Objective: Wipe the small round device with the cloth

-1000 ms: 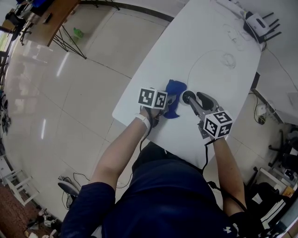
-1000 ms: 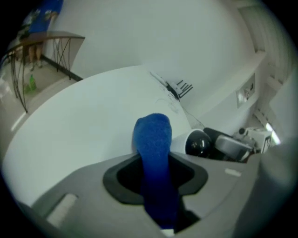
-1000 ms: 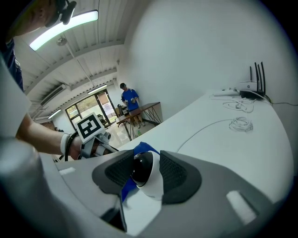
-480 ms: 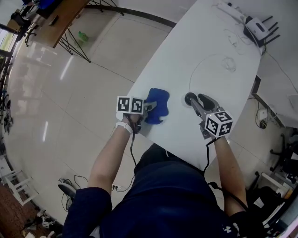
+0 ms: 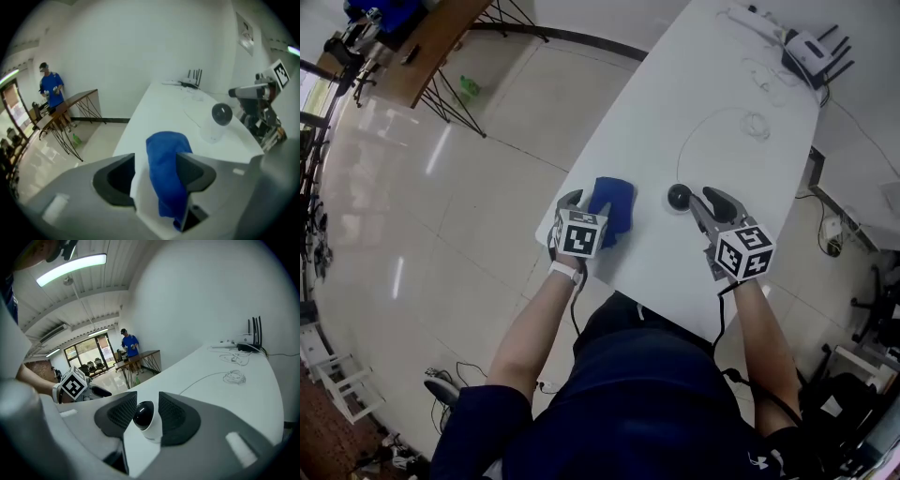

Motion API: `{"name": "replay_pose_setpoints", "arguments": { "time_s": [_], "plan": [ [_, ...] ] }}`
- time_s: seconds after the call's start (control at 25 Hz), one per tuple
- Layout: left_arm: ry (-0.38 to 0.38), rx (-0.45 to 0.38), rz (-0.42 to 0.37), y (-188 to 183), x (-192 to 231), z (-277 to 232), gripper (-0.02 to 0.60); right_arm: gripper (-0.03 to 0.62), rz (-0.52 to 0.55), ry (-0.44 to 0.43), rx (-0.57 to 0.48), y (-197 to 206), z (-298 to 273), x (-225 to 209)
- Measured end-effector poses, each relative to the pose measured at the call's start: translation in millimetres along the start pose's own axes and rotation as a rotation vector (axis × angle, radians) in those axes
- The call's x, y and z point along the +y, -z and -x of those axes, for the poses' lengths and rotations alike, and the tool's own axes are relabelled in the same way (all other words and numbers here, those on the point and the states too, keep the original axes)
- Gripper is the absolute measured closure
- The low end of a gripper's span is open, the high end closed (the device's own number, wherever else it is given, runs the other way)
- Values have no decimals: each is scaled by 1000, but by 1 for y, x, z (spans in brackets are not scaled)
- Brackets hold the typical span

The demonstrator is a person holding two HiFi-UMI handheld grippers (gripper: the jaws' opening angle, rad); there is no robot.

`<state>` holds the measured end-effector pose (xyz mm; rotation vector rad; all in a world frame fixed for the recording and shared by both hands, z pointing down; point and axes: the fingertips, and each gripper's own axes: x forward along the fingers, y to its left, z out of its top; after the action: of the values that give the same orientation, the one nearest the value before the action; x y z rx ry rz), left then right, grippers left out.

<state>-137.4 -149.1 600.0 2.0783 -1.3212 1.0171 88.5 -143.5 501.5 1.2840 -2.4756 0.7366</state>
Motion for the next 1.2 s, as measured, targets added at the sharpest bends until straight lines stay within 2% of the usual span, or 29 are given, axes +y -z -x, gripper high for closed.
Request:
{"name": "replay_pose_setpoints", "arguments": {
  "time_s": [0.12,0.2,0.32,0.4,0.48,0.56,0.72,0.8,0.96,1.08,1.2],
  "plan": [
    [-33,-114,154,-19,12,28,337,445,-28,11,-36,-7,21,-1],
    [-21,-181,188,-29,10,47,363,454,-45,20,-33,-1,36,-1],
    [38,-262,112,-41,-15,78,419,480,-96,30,-20,15,54,4],
    [76,-340,43,-50,-40,99,502,534,-141,46,-35,23,67,6],
    [146,-403,23,-61,-75,119,572,574,-170,70,-77,22,81,9],
    [238,-437,21,-73,-116,137,574,582,-171,97,-122,16,94,13],
    [363,-508,-105,-90,-175,158,574,582,-106,161,-203,-9,110,26],
    [424,-527,-135,-94,-190,162,574,582,-48,186,-242,-19,114,39],
    [454,-559,-115,-98,-203,163,574,582,31,190,-282,-25,115,60],
    [464,-566,-106,-105,-220,164,574,582,43,191,-288,-20,125,62],
    [504,-548,-136,-106,-240,163,574,582,34,224,-301,-15,142,59]
  ]
}}
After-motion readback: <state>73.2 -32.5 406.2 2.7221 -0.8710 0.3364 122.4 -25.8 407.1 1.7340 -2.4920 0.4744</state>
